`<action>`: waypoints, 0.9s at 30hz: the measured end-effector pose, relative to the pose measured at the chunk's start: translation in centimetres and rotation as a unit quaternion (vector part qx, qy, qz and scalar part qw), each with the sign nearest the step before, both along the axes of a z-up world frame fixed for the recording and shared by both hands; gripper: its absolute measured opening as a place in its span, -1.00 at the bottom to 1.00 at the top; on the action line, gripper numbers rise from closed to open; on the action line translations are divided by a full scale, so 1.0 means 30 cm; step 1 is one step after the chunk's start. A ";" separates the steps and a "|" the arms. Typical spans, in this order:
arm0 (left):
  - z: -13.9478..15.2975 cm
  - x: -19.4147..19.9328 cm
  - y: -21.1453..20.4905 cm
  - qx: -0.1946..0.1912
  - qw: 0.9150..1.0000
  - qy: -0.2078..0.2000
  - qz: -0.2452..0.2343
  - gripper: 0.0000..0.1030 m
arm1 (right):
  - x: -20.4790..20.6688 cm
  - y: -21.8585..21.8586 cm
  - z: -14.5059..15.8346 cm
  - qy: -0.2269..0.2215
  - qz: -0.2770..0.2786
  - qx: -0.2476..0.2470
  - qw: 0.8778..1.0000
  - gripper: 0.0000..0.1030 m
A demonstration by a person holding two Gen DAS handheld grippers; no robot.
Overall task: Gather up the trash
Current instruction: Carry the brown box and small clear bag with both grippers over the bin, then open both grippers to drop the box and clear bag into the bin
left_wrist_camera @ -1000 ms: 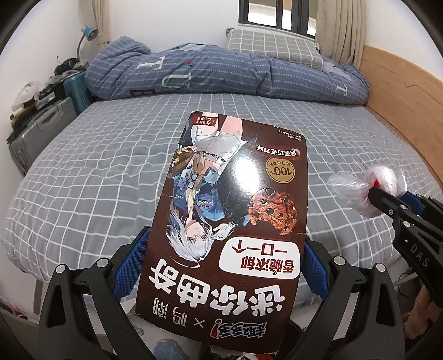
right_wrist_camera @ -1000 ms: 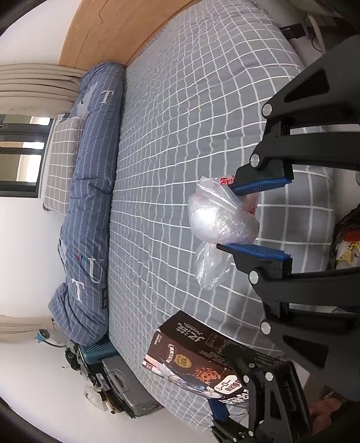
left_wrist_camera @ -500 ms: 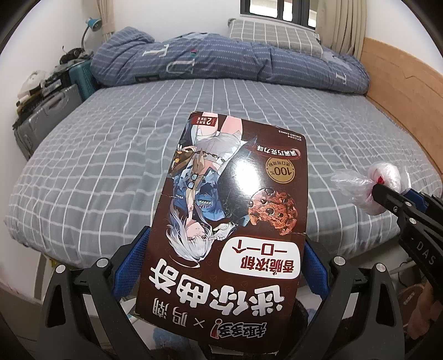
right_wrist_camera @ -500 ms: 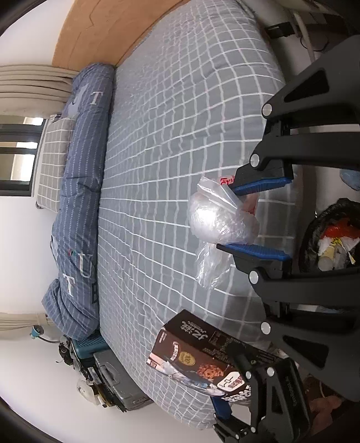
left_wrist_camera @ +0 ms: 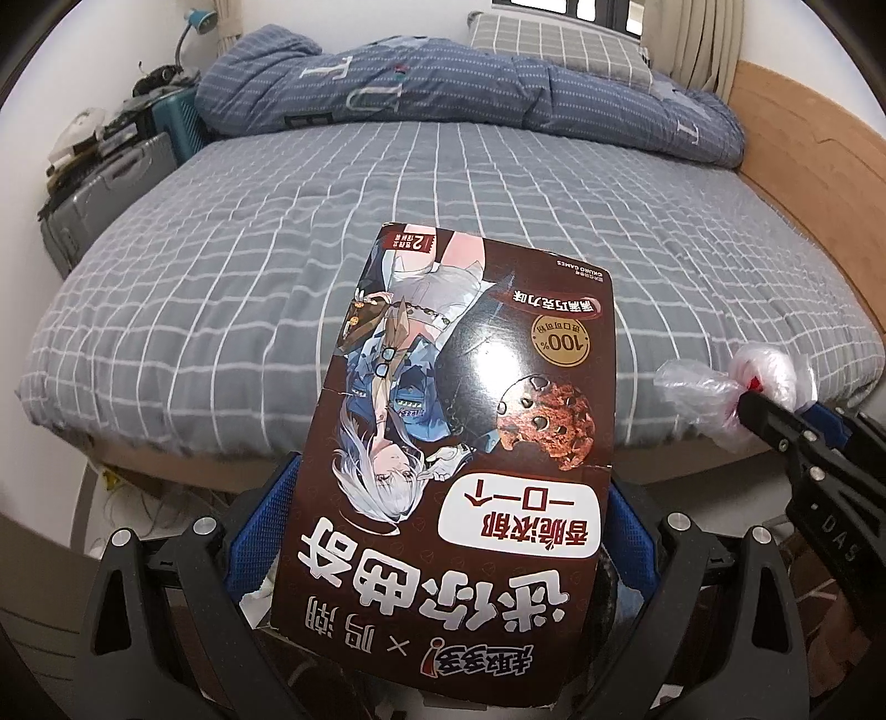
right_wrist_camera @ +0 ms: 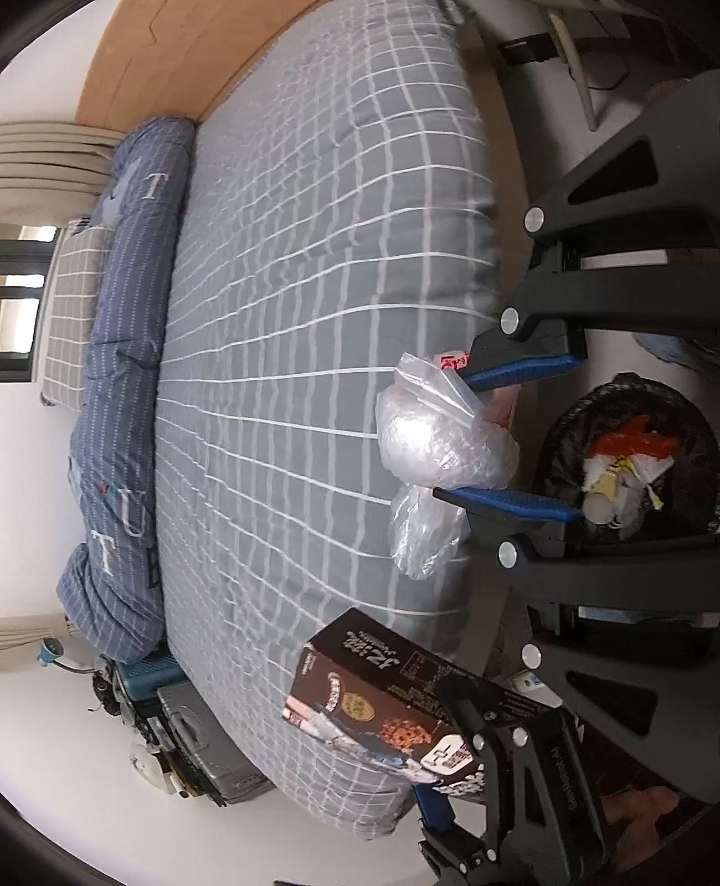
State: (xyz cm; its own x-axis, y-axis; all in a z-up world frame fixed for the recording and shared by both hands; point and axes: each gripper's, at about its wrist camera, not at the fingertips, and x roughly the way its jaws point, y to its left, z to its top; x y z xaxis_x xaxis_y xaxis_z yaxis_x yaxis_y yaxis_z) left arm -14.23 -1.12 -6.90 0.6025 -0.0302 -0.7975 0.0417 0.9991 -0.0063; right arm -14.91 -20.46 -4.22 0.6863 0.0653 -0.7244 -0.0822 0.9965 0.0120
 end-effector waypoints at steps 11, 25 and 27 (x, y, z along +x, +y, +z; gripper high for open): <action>-0.056 -0.130 -0.008 0.005 0.999 0.044 0.009 0.81 | -0.146 -0.028 -0.052 0.026 -0.011 0.004 1.000 -0.38; -0.256 -0.131 -0.072 0.000 0.995 0.094 -0.012 0.86 | -0.161 -0.122 -0.228 0.085 -0.026 0.000 0.996 -0.38; -0.272 -0.119 -0.099 0.004 0.995 0.097 -0.020 0.88 | -0.159 -0.139 -0.236 0.087 -0.031 0.003 0.996 -0.38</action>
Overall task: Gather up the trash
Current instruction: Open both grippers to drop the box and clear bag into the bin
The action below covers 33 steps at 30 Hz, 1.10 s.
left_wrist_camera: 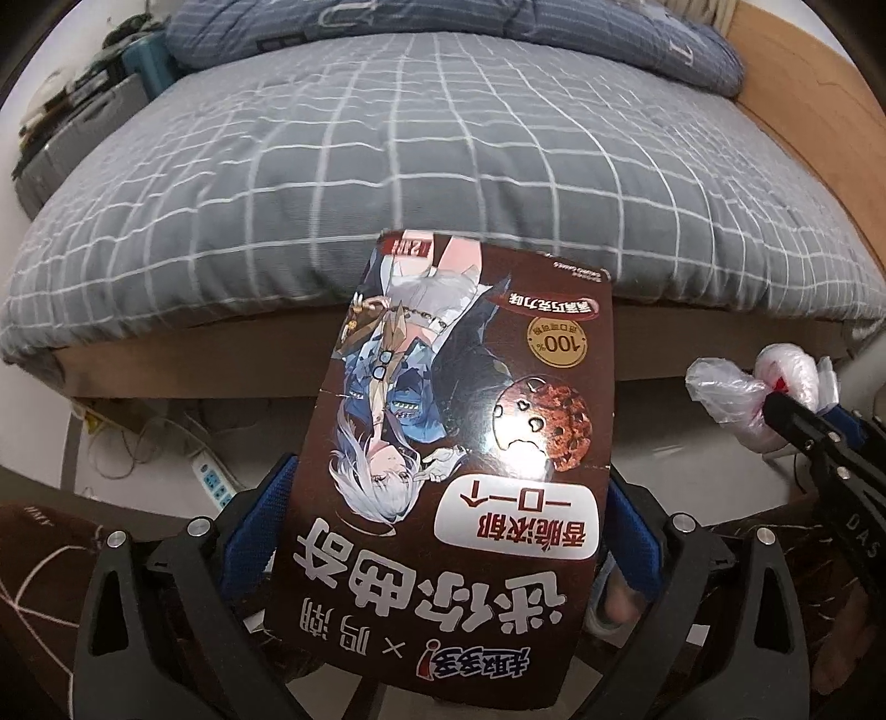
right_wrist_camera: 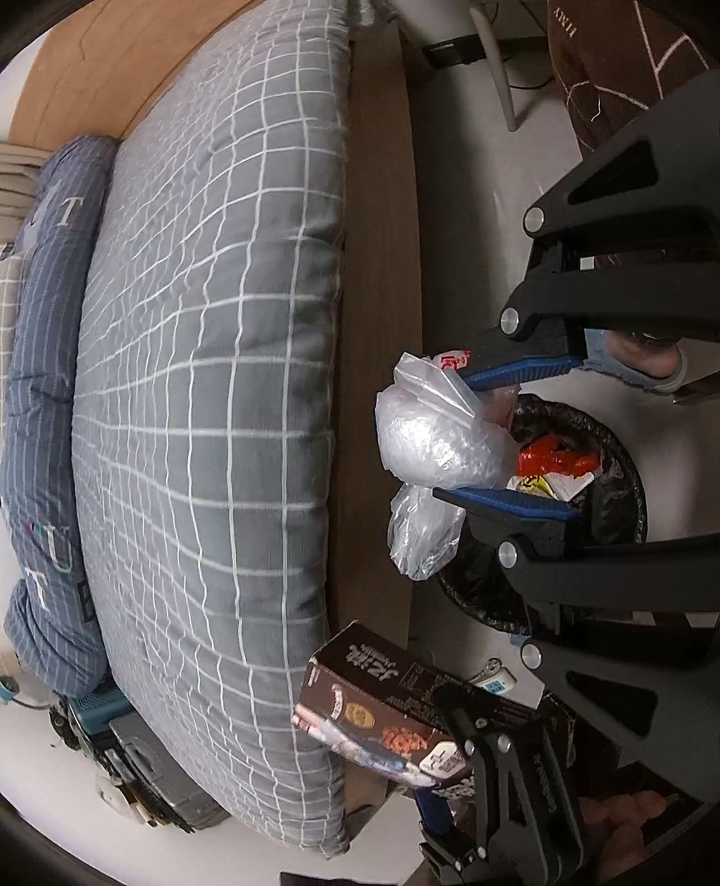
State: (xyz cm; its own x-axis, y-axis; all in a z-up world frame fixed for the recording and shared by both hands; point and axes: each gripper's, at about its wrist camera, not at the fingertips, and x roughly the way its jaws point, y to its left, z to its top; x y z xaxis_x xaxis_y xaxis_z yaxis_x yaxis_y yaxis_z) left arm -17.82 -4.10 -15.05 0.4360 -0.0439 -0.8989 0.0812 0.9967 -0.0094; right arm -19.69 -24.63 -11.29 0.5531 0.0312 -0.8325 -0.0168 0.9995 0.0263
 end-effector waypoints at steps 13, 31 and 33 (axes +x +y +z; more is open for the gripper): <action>-0.044 0.056 0.050 0.002 1.000 -0.005 0.001 0.89 | 0.057 0.058 -0.054 0.016 0.017 0.002 1.000 -0.38; -0.021 0.034 0.245 -0.003 0.999 -0.014 0.048 0.89 | 0.100 0.301 -0.058 0.016 0.082 -0.001 0.996 0.11; -0.021 0.033 0.242 -0.002 0.999 -0.014 0.046 0.89 | 0.101 0.295 -0.059 0.016 0.079 -0.002 0.997 0.20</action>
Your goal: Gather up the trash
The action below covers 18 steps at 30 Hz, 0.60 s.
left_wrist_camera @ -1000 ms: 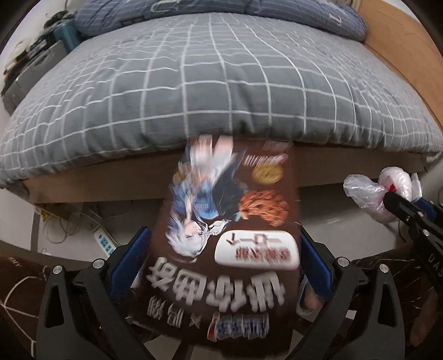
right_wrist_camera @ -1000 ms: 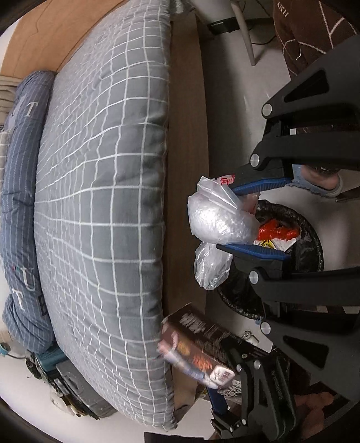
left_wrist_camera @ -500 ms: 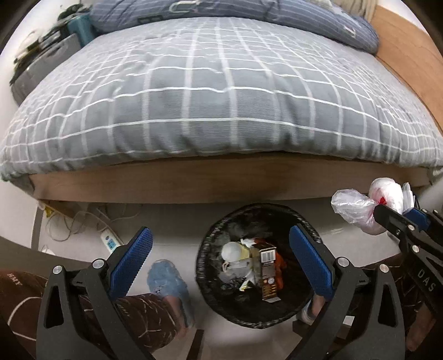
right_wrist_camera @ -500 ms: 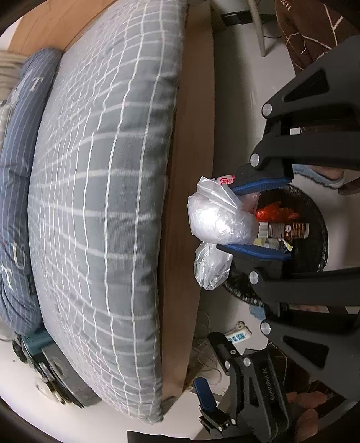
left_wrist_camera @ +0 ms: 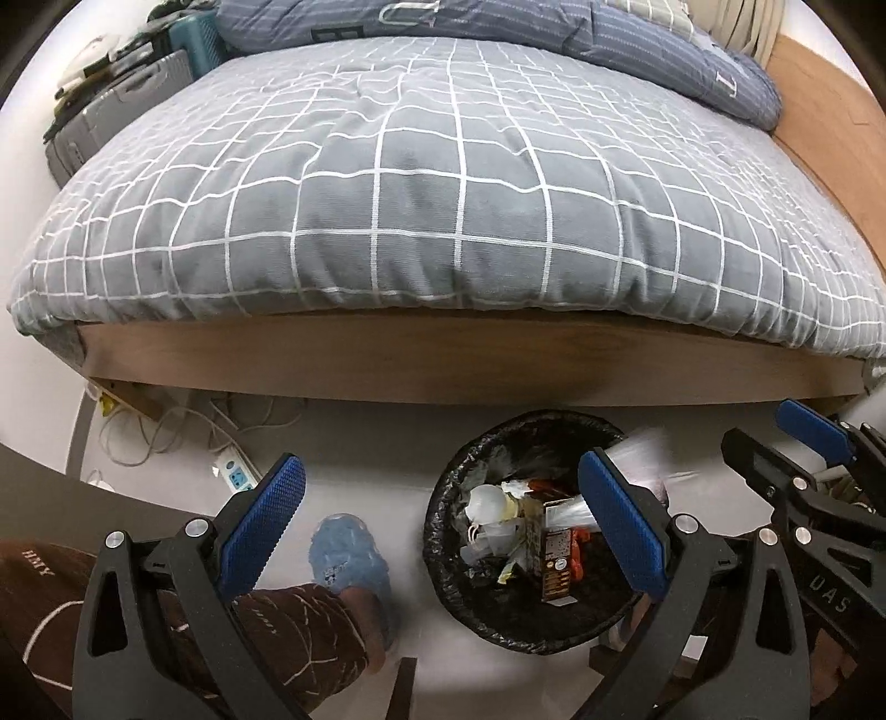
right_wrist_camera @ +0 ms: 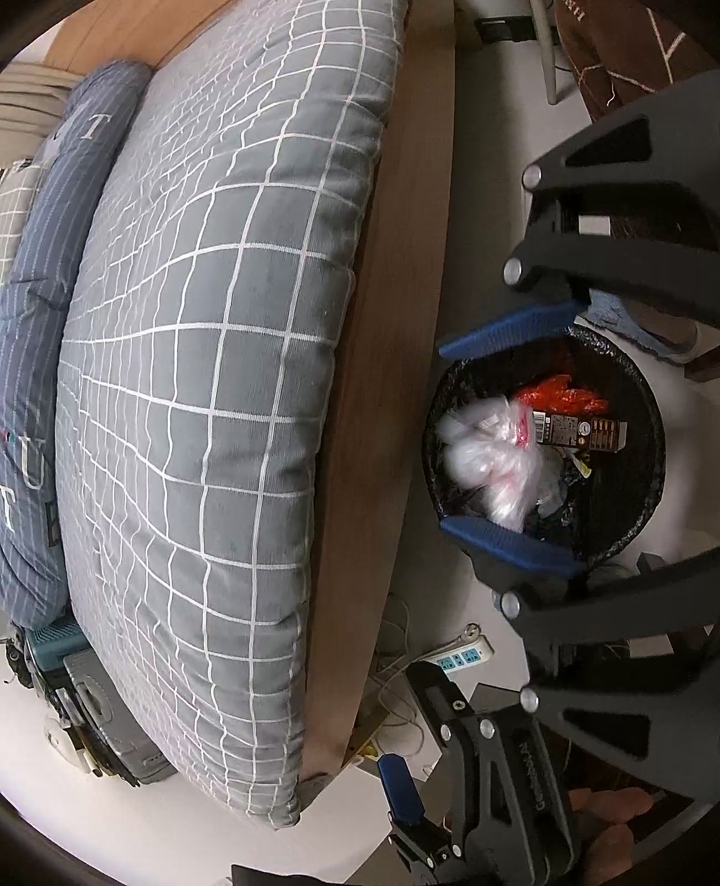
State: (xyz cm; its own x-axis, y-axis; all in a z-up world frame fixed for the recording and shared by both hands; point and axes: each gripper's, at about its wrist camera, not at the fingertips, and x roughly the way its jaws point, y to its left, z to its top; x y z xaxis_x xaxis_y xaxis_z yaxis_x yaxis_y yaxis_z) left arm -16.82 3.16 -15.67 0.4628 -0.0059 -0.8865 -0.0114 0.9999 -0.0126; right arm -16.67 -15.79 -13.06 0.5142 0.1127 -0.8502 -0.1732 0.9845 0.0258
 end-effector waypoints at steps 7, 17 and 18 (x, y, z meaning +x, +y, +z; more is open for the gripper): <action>0.021 -0.003 -0.037 -0.002 1.000 -0.006 -0.011 0.89 | 0.005 -0.064 0.014 -0.004 -0.025 0.006 1.000 0.62; 0.155 -0.012 -0.098 -0.005 0.999 -0.039 -0.033 0.89 | -0.012 -0.159 0.155 -0.053 -0.061 -0.018 0.997 0.85; 0.189 -0.019 -0.107 -0.009 0.998 -0.046 -0.036 0.89 | -0.020 -0.168 0.183 -0.060 -0.067 -0.020 0.996 0.85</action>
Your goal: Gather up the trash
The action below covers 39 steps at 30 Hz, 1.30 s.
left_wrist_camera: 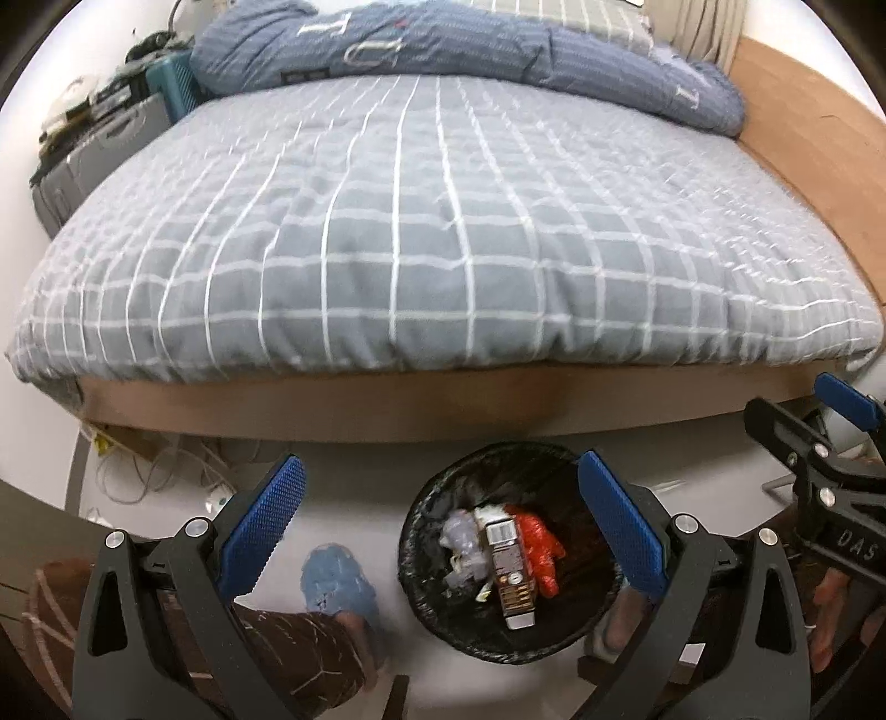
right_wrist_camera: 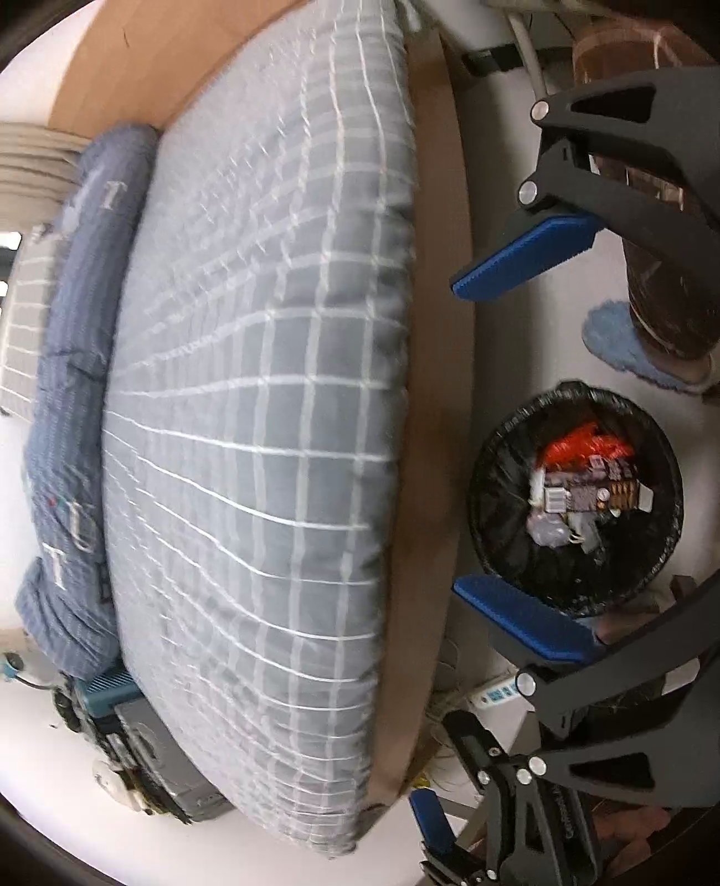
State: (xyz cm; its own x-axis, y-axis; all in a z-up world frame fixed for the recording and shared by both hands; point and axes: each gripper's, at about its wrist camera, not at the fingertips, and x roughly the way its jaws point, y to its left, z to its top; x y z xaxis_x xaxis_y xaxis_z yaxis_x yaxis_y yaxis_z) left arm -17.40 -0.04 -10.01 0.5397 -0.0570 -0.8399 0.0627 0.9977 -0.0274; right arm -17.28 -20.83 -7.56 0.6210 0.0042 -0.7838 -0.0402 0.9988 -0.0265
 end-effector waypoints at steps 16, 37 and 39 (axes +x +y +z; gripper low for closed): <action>0.469 -0.248 -0.060 -0.017 0.994 -0.111 0.000 0.89 | -0.294 -0.030 0.443 -0.090 -0.009 0.012 0.996 0.85; 0.480 -0.305 -0.042 -0.012 0.993 -0.119 0.000 0.89 | -0.348 -0.030 0.455 -0.095 -0.021 0.012 0.995 0.85; 0.479 -0.305 -0.044 -0.011 0.993 -0.119 0.000 0.89 | -0.347 -0.030 0.451 -0.094 -0.022 0.012 0.995 0.85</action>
